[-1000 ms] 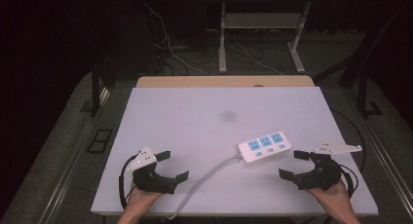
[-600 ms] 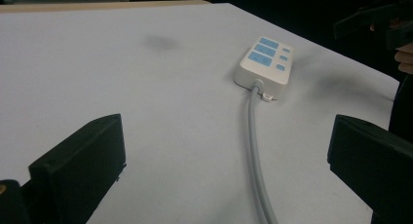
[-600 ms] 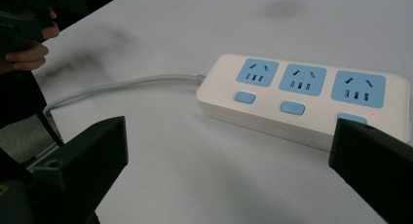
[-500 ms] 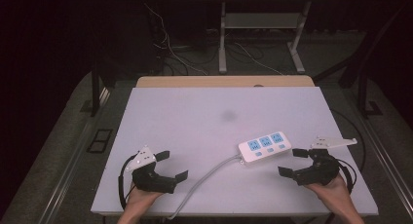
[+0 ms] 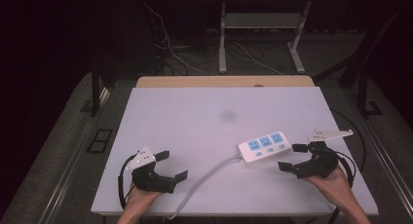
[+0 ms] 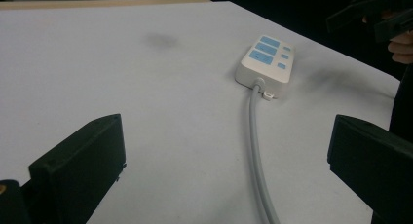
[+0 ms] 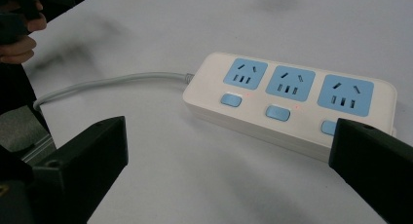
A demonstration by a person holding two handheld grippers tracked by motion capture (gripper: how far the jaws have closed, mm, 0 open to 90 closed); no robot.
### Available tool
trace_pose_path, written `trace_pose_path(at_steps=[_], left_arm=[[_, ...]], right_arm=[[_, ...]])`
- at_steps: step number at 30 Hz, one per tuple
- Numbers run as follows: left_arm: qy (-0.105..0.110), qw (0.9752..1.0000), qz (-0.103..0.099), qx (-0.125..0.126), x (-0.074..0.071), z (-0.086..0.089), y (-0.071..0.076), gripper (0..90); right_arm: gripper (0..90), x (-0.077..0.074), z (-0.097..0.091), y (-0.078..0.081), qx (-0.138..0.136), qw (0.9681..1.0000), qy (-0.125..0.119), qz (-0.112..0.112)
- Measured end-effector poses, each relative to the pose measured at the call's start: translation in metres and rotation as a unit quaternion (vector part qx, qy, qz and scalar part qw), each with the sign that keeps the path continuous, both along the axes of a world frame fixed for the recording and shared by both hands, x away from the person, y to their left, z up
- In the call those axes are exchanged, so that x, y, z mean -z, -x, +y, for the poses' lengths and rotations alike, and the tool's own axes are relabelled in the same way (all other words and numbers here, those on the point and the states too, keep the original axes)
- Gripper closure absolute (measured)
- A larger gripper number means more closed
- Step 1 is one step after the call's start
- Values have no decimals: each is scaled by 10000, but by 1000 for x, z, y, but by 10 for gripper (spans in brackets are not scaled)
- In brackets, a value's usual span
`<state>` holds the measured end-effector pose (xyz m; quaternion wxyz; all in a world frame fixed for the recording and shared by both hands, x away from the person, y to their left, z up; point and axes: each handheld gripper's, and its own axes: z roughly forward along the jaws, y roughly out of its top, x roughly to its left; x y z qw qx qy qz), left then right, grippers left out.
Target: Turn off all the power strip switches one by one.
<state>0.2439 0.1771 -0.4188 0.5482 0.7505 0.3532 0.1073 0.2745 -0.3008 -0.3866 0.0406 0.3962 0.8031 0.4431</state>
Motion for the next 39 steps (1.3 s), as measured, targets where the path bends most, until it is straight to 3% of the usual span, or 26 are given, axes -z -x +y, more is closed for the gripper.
trace_pose_path(at_steps=[7, 17, 28, 39], left_arm=[[20, 10000, -6, -22, 0, 0, 0, 0], [131, 9999, 13, -48, -1, 2, 0, 0], [119, 9999, 21, -52, 0, 2, 0, 0], [92, 9999, 27, -49, 0, 2, -1, 0]], right_arm=[[6, -9, 2, -15, -114, 9996, 245, 63], [6, -14, 1, -30, -179, 9990, 400, 125], [6, -6, -2, -43, -174, 9981, 519, 283], [6, 0, -6, -55, -141, 9984, 463, 276]])
